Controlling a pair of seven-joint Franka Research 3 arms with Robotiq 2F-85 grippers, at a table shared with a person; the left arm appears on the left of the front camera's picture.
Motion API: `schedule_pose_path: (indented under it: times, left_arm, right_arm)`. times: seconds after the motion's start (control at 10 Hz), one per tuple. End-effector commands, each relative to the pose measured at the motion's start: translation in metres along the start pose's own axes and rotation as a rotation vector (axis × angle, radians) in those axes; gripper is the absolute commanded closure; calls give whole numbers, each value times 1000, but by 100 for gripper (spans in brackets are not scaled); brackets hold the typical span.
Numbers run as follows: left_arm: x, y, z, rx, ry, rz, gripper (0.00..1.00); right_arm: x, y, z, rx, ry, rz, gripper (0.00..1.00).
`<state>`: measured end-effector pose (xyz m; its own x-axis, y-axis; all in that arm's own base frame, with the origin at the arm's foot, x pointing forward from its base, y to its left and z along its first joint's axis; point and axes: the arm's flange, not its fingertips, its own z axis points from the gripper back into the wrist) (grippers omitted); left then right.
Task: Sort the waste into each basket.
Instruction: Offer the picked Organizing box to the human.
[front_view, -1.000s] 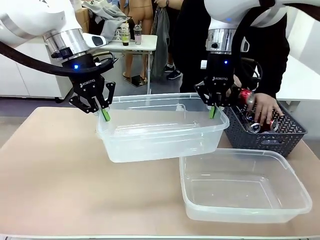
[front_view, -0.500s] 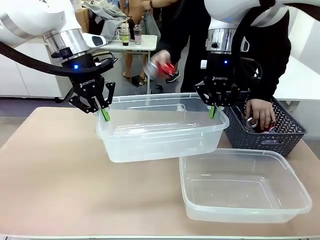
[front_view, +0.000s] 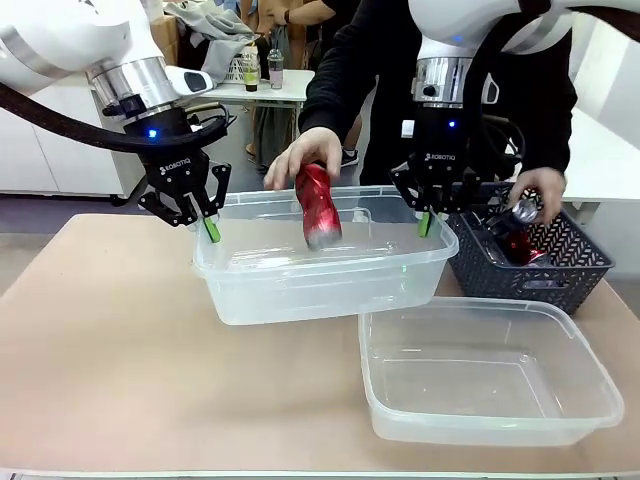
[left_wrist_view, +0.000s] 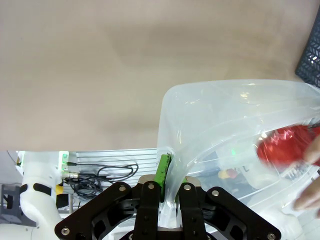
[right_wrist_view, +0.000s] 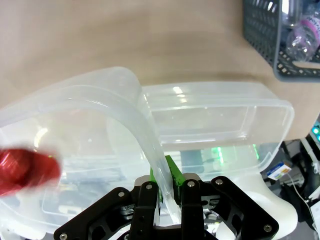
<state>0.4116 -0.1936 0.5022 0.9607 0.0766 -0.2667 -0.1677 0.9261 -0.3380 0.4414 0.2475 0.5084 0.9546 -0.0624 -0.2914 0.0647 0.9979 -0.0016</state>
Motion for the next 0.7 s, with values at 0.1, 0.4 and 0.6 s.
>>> schedule_pose_path:
  times: [0.1, 0.4, 0.6]
  left_arm:
    - [-4, -6, 13, -54, -19, 16, 94]
    - [-4, -6, 13, -54, -19, 16, 94]
    - [-4, -6, 13, -54, -19, 16, 94]
  right_arm:
    - [1, -2, -5, -16, 2, -2, 95]
    - [1, -2, -5, -16, 2, -2, 95]
    - [1, -2, -5, -16, 2, -2, 95]
